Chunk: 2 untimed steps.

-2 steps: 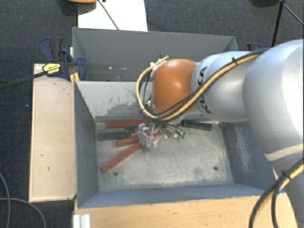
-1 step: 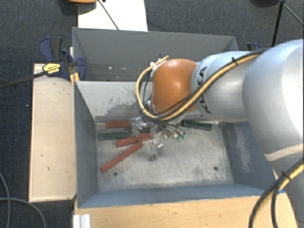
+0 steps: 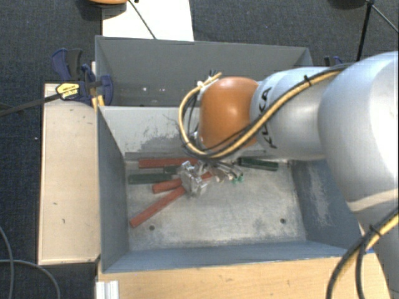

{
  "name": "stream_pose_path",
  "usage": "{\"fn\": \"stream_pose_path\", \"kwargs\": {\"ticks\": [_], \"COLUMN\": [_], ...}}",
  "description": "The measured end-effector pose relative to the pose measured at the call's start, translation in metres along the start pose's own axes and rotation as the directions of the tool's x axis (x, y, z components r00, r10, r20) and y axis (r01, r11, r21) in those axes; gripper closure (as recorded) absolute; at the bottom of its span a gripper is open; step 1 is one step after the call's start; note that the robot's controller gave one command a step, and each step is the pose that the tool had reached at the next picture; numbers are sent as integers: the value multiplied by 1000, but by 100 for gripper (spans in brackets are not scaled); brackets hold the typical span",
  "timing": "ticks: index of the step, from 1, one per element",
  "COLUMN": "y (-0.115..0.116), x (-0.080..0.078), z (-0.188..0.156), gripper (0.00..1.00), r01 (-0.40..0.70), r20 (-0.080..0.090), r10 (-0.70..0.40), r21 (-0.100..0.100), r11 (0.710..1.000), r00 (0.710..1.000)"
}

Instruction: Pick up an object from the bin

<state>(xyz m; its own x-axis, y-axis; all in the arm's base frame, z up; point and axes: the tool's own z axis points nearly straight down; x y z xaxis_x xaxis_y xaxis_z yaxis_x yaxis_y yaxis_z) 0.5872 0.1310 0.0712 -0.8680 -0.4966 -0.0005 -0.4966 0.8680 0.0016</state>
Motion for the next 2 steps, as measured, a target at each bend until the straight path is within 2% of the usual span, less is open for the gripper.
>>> {"fn": "stream_pose_path", "kwargs": {"ticks": [1,2], "y": [0,0], "x": [0,0], "z": [0,0], "gripper": [0,100], "r01": [-2,-3], "r20": [-1,0], "r10": [2,3], "r21": [0,0], "r11": [1000,1000], "r00": [1000,1000]}}
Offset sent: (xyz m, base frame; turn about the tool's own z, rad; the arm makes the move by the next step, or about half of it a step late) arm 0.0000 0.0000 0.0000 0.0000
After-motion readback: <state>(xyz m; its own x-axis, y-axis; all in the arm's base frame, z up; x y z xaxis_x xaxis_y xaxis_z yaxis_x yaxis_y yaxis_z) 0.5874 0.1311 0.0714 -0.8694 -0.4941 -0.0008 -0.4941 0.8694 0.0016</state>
